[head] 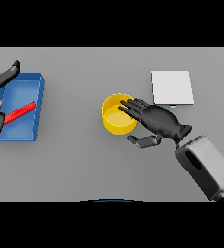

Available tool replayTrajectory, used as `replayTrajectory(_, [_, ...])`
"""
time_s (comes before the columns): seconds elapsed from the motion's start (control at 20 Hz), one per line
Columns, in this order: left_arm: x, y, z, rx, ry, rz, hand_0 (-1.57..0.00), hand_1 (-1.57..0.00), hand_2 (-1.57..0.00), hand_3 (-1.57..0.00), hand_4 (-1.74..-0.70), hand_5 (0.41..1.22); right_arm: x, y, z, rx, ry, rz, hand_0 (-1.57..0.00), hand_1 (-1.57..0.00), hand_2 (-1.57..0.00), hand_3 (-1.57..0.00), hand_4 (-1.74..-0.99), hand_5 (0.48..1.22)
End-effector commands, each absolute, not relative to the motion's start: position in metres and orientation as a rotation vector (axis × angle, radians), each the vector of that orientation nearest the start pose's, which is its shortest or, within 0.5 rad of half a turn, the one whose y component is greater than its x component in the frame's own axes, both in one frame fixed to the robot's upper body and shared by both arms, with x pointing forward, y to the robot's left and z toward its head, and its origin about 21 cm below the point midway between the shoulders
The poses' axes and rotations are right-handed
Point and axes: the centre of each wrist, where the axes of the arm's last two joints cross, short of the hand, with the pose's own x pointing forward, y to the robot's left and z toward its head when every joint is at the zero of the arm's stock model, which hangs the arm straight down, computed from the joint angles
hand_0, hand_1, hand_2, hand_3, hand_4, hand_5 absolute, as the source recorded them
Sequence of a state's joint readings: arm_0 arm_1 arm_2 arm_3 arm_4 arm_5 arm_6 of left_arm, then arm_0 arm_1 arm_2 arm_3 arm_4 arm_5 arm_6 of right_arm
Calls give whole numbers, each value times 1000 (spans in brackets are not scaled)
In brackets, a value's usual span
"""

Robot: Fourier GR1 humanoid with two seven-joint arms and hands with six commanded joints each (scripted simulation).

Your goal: Pick up the red beaker and tilt it to pour out 1 green nut into yellow bowl. Pick up the yellow bowl and place it on the metallic measuring scale.

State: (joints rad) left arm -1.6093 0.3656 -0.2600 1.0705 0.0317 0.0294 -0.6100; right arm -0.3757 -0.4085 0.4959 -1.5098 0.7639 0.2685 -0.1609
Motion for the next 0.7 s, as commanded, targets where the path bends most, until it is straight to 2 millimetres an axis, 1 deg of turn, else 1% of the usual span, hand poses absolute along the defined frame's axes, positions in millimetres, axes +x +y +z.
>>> replayTrajectory(0.0, [381,337,98,615,-1111,-419,-1,-1,-1,0,-713,680,304,-178,66,-377,-1591,1713,1,1,1,1,-1216,706])
replayTrajectory(0.1, [381,338,99,609,-1113,-411,0,0,0,0,-716,682,313,-173,70,-366,-1558,1824,1,1,1,1,-1211,704])
replayTrajectory(0.2, [381,337,98,599,-1116,-405,0,0,0,0,-720,687,320,-162,70,-348,-1513,1923,1,1,1,1,-1215,704])
replayTrajectory(0.25, [381,337,94,601,-1115,-408,0,0,0,1,-722,688,323,-157,69,-353,-1469,1972,1,1,1,1,-1219,705])
replayTrajectory(0.4, [379,345,94,600,-1113,-400,1,1,1,1,-722,687,334,-143,63,-376,-1379,2065,1,1,1,1,-1224,703])
replayTrajectory(0.45, [379,346,95,598,-1115,-401,1,1,1,1,-724,686,336,-141,61,-375,-1355,2089,1,1,1,1,-1226,702])
replayTrajectory(0.5, [379,345,97,594,-1120,-398,1,1,1,1,-724,688,343,-136,62,-389,-1338,2104,1,1,1,1,-1231,703])
replayTrajectory(0.55, [379,345,96,593,-1119,-396,1,1,1,1,-724,687,344,-138,61,-385,-1323,2118,1,1,1,1,-1239,705])
replayTrajectory(0.65, [379,344,98,593,-1120,-393,1,1,1,1,-723,688,346,-134,58,-387,-1273,2160,1,1,1,1,-1259,714])
